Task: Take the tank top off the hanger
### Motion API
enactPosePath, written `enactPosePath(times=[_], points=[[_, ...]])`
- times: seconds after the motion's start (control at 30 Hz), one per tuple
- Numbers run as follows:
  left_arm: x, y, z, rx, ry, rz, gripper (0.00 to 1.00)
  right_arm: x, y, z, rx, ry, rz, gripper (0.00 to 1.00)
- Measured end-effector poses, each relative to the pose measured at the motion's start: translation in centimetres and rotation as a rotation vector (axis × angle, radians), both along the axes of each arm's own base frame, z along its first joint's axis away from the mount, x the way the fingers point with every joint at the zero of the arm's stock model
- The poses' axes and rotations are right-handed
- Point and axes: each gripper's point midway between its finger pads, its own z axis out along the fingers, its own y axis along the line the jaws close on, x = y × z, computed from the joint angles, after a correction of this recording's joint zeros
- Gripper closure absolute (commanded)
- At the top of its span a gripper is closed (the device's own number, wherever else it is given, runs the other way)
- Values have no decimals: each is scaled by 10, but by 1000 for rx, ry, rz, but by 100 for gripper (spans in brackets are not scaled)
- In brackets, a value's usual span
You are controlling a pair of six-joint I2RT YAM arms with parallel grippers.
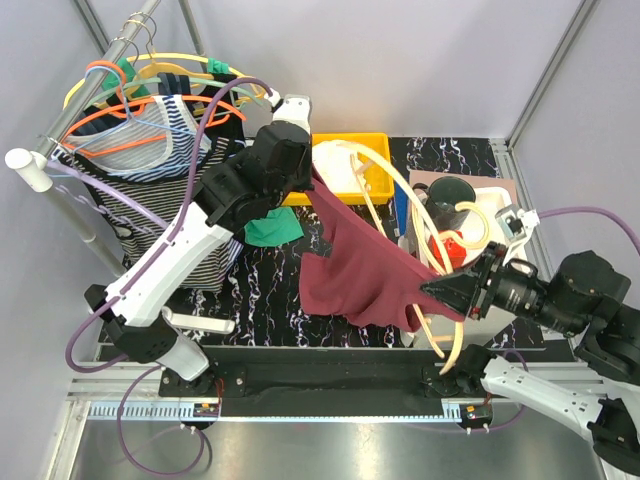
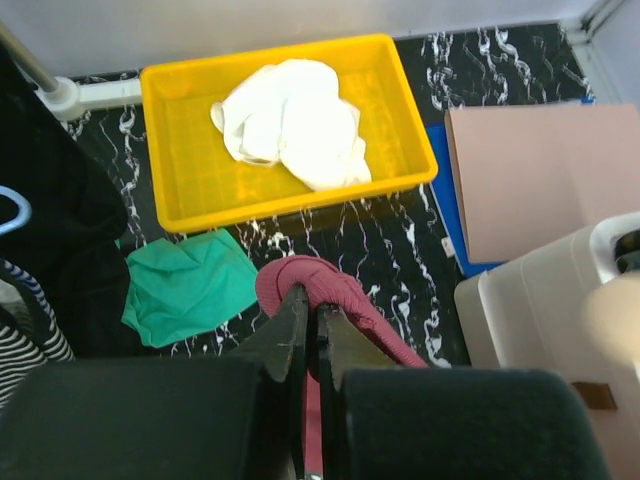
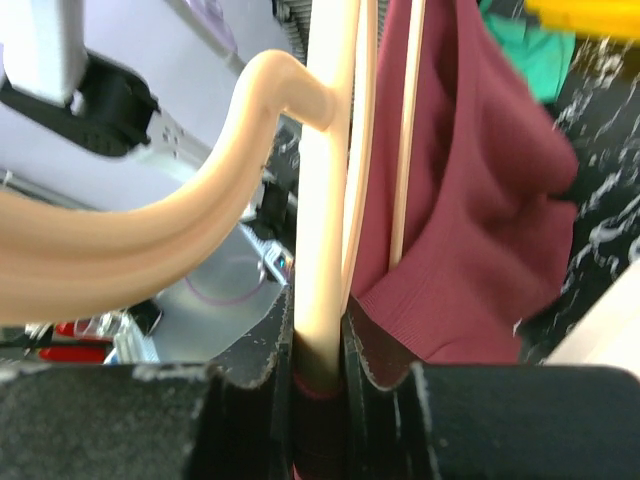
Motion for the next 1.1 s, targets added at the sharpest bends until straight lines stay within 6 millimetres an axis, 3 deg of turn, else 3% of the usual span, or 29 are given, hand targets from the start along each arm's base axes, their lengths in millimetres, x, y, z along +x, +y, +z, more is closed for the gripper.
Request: enactPosePath(times=[0.13,0.27,0.33,0.47,0.6,0.87,1.0,1.1], points=[[2,1,-13,8,36,-7,100,19,10,18,14,-52,-38,100],[6,13,-9,-11,34,12,99,47,30,21,-4,-65,-85,100],[7,22,-4,-26,26,27,93,62,44,19,-22,-63,-99,100],[0,38,6,-62,12,40,47,90,67,10,-69,-61,-128,100],[-15,43,21,-136,2,20,27,122,89,-2,-150,-73,-162,100],[-54,45,54,-340,4,-55,26,148,113,-9,-215,-104,-156,100],[-71,27,79,-529,6,-152,28,150,117,-12,-228,-117,-139,100],[-76,7,85,-664,25,-218,29,149,122,-9,-228,-132,-111,100]])
